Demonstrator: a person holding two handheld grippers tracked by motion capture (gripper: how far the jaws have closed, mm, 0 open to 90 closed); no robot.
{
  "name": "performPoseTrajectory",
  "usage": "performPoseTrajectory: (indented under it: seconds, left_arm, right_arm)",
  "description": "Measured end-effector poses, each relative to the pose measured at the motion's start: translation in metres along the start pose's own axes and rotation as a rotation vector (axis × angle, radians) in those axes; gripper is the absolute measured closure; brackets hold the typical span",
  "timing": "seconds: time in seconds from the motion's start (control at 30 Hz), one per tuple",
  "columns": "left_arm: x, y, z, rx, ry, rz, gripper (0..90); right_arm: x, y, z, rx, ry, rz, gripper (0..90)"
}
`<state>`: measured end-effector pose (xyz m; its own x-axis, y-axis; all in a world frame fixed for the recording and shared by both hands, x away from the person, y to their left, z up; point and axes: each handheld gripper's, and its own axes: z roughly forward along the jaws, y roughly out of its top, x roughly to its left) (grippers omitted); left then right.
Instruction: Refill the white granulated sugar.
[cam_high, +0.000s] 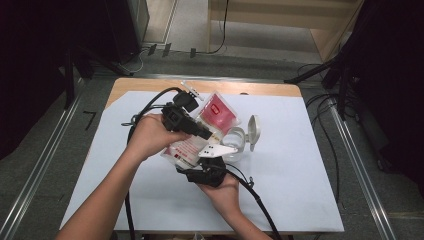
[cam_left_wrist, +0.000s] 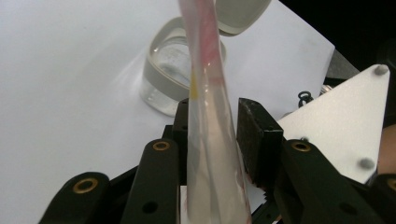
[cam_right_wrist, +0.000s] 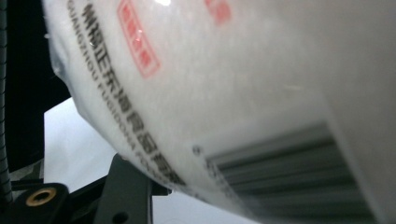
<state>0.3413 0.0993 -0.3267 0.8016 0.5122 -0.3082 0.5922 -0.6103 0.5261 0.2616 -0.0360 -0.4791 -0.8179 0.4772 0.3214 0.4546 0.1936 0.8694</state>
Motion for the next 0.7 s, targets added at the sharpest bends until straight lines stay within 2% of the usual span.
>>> performPoseTrajectory:
  seconds: [0.07, 0.23, 0.33, 0.47, 0.57, 0.7]
  left_arm:
    - [0.001, -0.001, -0.004, -0.003, 0.0, -0.007, 71.0]
    - [0.001, -0.002, -0.009, 0.01, -0.001, -0.024, 80.8]
    - [-0.001, 0.0, -0.006, 0.04, 0.004, -0.031, 84.5]
    - [-0.006, 0.006, 0.004, 0.082, 0.025, -0.037, 85.5]
    - [-0.008, 0.011, 0.009, 0.114, 0.041, -0.037, 86.5]
    - [-0.009, 0.019, 0.012, 0.152, 0.045, -0.049, 86.6]
  right_arm:
    - [0.0, 0.001, -0.002, -0.007, -0.002, 0.0, 55.2]
    - [0.001, 0.001, -0.002, -0.001, -0.002, -0.028, 55.4]
    - [0.003, 0.002, 0.0, 0.02, -0.001, -0.05, 55.4]
    - [0.008, 0.001, 0.004, 0.051, 0.026, -0.059, 54.3]
    - [0.01, 0.001, 0.006, 0.065, 0.037, -0.055, 53.9]
    - [0.009, 0.003, 0.005, 0.062, 0.056, -0.02, 53.9]
